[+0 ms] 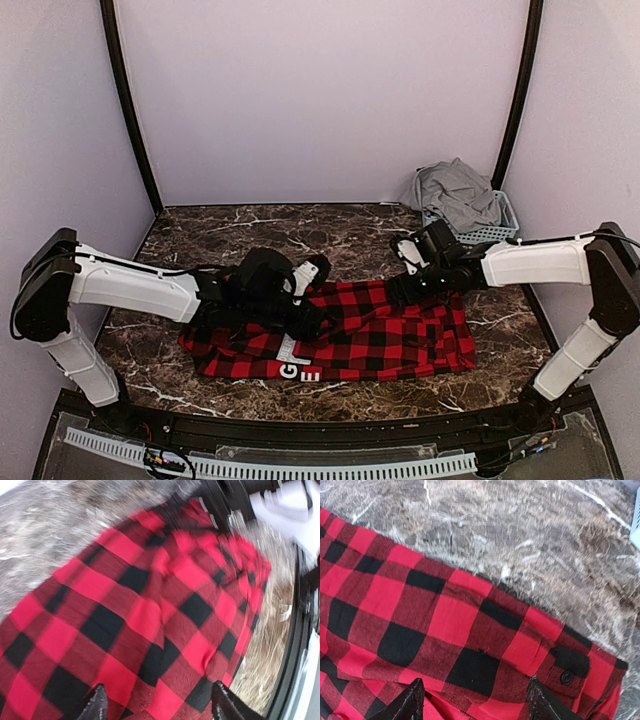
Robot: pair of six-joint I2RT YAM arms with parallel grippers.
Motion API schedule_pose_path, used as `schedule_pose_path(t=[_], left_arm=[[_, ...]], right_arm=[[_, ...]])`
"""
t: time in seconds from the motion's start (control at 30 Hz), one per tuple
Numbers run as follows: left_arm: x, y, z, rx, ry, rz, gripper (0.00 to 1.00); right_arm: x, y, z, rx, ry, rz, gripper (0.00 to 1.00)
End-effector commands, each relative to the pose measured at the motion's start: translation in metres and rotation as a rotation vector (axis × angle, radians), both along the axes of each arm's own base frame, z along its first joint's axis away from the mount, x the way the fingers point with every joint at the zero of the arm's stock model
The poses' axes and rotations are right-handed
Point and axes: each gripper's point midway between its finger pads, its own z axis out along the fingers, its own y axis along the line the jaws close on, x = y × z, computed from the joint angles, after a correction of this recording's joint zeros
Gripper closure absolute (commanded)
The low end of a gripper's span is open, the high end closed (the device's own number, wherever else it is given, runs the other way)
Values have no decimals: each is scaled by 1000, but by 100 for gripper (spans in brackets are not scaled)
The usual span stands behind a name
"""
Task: Fold and stack the long sleeve shirts
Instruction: Smooth out the rectangle-folded shirt at the center of the board, then rotate the rectangle-folded shirt at the center of the board.
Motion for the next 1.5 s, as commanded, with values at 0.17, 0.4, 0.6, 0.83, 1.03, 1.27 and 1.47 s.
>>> schedule_pose_path(t=[0.17,0.4,0.6,0.83,1.03,1.27,1.47], left_arm=[[13,78,-14,146,106,374,25],[13,140,-49,140,302,570,26],[20,164,-85,155,416,648,27],[65,164,-105,145,457,664,30],[135,151,-127,166,469,645,32],[261,110,-84,127,251,597,29],[328,114,-28,-20,107,609,24]], right_arm=[[-21,-7,-39,2,136,-60,34],[-42,-21,-56,-13,229,-118,34],[-72,-28,-77,8,362,-153,34],[-101,-29,-79,58,423,-146,35],[-127,-3,-87,91,444,-85,35],[-173,77,-70,158,427,110,35],[-178,138,-20,145,270,307,32]])
